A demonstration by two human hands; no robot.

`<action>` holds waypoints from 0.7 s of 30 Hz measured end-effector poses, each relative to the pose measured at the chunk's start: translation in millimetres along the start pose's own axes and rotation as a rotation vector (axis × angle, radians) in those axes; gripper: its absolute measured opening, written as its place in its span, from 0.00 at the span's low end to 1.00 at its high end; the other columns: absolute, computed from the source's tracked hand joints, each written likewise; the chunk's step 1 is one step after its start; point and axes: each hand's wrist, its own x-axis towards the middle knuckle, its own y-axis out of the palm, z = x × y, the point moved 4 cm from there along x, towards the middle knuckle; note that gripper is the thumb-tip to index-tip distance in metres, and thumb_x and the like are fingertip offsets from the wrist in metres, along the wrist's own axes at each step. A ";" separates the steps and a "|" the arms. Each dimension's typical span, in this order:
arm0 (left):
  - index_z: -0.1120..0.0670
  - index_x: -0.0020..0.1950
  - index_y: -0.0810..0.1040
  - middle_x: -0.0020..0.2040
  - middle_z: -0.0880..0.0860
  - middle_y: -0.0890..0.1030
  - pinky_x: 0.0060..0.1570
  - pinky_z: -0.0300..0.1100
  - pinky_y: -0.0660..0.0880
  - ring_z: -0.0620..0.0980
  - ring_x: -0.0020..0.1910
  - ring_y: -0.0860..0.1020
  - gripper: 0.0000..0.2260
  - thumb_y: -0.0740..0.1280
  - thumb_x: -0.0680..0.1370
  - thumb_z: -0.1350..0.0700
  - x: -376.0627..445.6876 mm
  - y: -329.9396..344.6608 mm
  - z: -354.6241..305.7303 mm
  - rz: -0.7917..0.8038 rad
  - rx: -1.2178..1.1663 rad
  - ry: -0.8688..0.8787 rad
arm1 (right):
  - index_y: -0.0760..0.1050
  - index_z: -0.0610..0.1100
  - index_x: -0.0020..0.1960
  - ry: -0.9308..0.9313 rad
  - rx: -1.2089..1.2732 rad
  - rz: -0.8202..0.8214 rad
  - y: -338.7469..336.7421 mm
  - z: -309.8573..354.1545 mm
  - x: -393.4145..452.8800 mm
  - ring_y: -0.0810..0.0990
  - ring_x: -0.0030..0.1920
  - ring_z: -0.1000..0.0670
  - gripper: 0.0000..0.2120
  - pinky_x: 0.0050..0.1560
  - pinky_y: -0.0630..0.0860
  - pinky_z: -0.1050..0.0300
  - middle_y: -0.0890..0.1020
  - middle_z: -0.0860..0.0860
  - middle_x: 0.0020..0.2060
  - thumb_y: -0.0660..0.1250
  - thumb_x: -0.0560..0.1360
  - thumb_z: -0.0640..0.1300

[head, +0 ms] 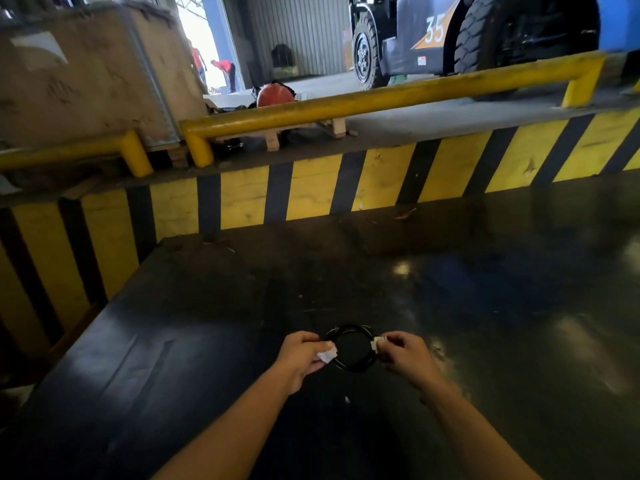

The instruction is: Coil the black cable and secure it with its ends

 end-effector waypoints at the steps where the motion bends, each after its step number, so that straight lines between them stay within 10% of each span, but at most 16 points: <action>1: 0.62 0.62 0.74 0.58 0.61 0.80 0.43 0.42 0.78 0.54 0.54 0.80 0.18 0.71 0.73 0.65 4.8 -1.0 10.1 -0.017 0.034 -0.016 | 0.78 0.45 0.44 0.035 -0.035 0.017 3.9 -15.1 5.1 0.80 0.39 0.49 0.03 0.35 0.76 0.59 0.82 0.45 0.41 0.65 0.75 0.39; 6: 0.60 0.61 0.75 0.60 0.60 0.78 0.45 0.41 0.78 0.53 0.56 0.78 0.15 0.68 0.74 0.67 20.1 -3.3 54.8 -0.059 0.132 -0.109 | 0.77 0.42 0.53 0.210 -0.181 0.103 17.8 -75.3 23.8 0.82 0.41 0.48 0.12 0.49 0.82 0.46 0.82 0.45 0.43 0.69 0.70 0.41; 16: 0.53 0.60 0.75 0.63 0.56 0.75 0.58 0.46 0.74 0.52 0.59 0.75 0.15 0.68 0.75 0.64 29.9 -4.3 94.5 -0.001 0.236 -0.210 | 0.73 0.40 0.63 0.313 -0.317 0.139 27.4 -91.9 20.2 0.80 0.45 0.48 0.22 0.43 0.76 0.57 0.81 0.44 0.50 0.68 0.70 0.44; 21: 0.54 0.66 0.72 0.65 0.54 0.73 0.57 0.45 0.71 0.52 0.62 0.73 0.20 0.69 0.75 0.59 28.5 -3.1 87.1 0.022 0.269 -0.177 | 0.64 0.43 0.71 0.270 -0.455 0.193 21.0 -65.9 9.1 0.75 0.62 0.46 0.29 0.57 0.74 0.55 0.73 0.44 0.67 0.69 0.72 0.45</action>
